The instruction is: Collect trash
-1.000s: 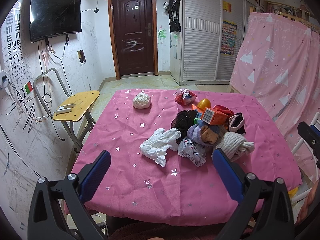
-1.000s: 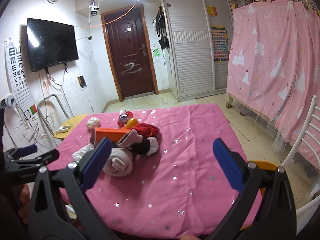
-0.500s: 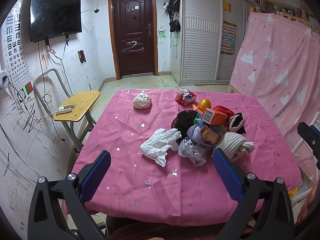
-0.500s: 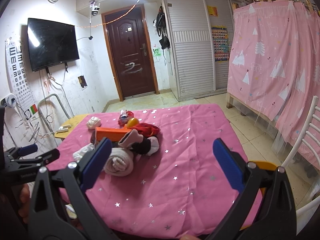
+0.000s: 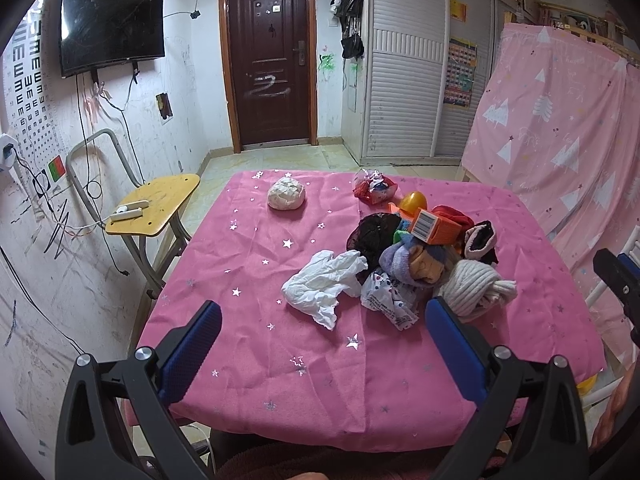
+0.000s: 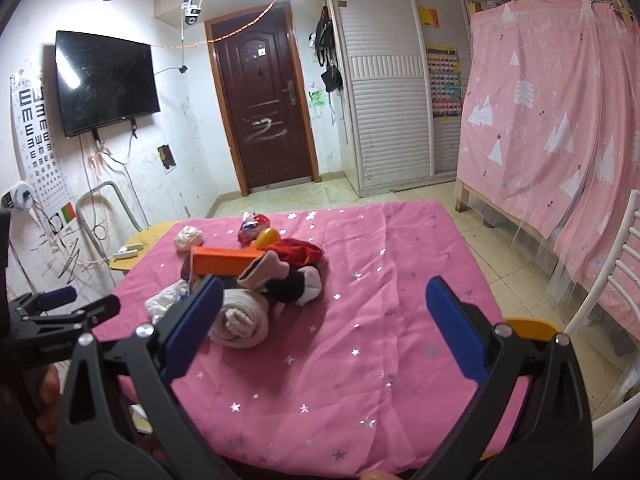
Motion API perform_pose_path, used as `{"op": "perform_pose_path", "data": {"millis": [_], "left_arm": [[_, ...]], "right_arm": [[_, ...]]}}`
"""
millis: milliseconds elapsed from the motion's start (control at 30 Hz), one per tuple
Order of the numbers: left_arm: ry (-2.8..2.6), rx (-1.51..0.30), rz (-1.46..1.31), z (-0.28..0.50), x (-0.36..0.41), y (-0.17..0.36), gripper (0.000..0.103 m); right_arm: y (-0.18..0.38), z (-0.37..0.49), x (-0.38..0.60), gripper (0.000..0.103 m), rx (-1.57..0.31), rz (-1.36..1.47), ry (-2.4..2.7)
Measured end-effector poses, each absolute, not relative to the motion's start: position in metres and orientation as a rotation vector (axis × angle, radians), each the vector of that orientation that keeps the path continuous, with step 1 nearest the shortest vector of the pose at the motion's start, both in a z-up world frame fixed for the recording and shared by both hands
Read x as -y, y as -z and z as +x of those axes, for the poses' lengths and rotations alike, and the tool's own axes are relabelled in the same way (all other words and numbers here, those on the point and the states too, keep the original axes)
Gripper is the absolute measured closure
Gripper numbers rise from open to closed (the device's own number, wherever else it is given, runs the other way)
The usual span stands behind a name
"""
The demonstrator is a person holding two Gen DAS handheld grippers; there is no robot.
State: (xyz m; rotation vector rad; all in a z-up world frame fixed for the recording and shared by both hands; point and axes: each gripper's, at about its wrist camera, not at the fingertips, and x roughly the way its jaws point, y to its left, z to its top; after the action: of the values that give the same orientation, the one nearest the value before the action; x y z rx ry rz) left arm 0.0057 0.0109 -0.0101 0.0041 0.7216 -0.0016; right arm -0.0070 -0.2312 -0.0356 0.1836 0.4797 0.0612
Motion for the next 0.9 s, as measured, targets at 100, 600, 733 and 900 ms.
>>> {"op": "perform_pose_path", "data": {"millis": [100,600,733,900], "left_arm": [[-0.009,-0.760,-0.030,0.021,-0.022,0.021,0.009],[0.043,-0.862,-0.018,0.091,-0.038,0.076,0.009],[0.049,-0.906,-0.036,0.107,-0.040,0.091,0.028],[0.033,-0.883,-0.044,0.105,-0.039,0.093,0.067]], "right_arm": [[0.046,0.003,0.220,0.006,-0.516,0.185,-0.119],[0.094,0.061,0.165,0.006,-0.695,0.193,-0.320],[0.105,0.072,0.160,0.019,-0.735,0.205,-0.322],[0.117,0.082,0.157,0.037,-0.794,0.221,-0.350]]}}
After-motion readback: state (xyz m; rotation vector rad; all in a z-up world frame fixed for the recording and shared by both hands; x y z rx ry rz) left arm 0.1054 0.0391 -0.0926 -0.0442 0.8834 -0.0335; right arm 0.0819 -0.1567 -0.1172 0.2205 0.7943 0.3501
